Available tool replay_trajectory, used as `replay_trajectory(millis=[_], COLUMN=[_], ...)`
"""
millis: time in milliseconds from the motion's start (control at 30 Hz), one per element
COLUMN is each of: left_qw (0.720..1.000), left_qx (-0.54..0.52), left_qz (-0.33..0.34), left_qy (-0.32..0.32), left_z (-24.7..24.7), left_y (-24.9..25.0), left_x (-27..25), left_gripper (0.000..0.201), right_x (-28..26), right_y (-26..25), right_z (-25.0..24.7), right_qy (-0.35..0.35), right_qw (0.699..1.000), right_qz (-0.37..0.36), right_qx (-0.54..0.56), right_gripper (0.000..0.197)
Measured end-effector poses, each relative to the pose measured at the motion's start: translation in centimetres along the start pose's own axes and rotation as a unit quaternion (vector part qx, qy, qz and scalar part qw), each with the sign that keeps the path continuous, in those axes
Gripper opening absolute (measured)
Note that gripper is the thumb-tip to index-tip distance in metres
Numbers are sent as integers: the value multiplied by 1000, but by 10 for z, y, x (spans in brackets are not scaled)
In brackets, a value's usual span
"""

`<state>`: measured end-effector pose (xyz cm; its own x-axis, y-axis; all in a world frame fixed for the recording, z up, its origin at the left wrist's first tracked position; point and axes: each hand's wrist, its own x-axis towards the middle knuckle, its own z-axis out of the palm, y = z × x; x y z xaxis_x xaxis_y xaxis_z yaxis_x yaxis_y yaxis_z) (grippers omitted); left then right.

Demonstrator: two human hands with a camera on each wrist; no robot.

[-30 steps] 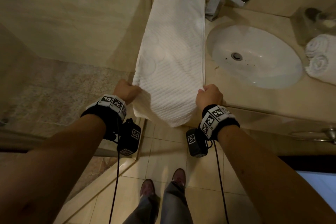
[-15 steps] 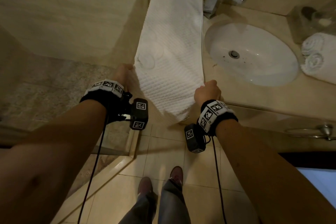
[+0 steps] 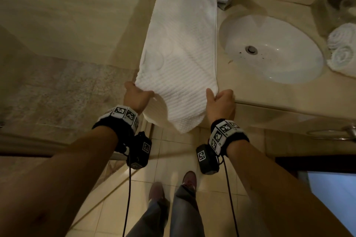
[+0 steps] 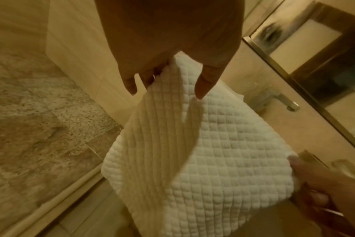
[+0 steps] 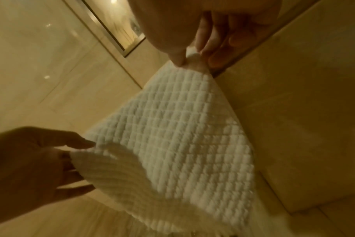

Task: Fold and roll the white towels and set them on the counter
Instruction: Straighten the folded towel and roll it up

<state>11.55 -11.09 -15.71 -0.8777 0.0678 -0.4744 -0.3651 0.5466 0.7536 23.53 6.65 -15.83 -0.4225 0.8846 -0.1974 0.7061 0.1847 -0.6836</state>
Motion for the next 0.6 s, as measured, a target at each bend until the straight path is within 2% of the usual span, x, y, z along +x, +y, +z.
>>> replay_trajectory(millis=[67, 133, 233, 300, 433, 533, 600], left_qw=[1000, 1000, 998, 996, 993, 989, 985], left_qx=[-10, -8, 4, 14, 23, 65, 95], left_qz=[1, 2, 16, 12, 12, -14, -29], left_qy=[-4, -17, -66, -85, -114, -132, -139], left_z=[5, 6, 7, 7, 11, 15, 19], left_y=[-8, -18, -35, -48, -74, -95, -103], left_x=[-1, 2, 6, 7, 0, -8, -10], left_gripper=[61, 66, 55, 54, 54, 62, 51], right_x=[-1, -1, 2, 7, 11, 4, 2], right_y=[14, 30, 47, 57, 78, 95, 102], right_z=[6, 13, 23, 28, 30, 30, 31], right_qy=[-18, -65, -188, -230, -260, -287, -289], right_qw=[999, 994, 974, 963, 957, 951, 950], right_qz=[29, 70, 104, 112, 103, 73, 68], right_qx=[16, 48, 71, 78, 74, 88, 100], right_gripper=[35, 30, 51, 57, 58, 60, 61])
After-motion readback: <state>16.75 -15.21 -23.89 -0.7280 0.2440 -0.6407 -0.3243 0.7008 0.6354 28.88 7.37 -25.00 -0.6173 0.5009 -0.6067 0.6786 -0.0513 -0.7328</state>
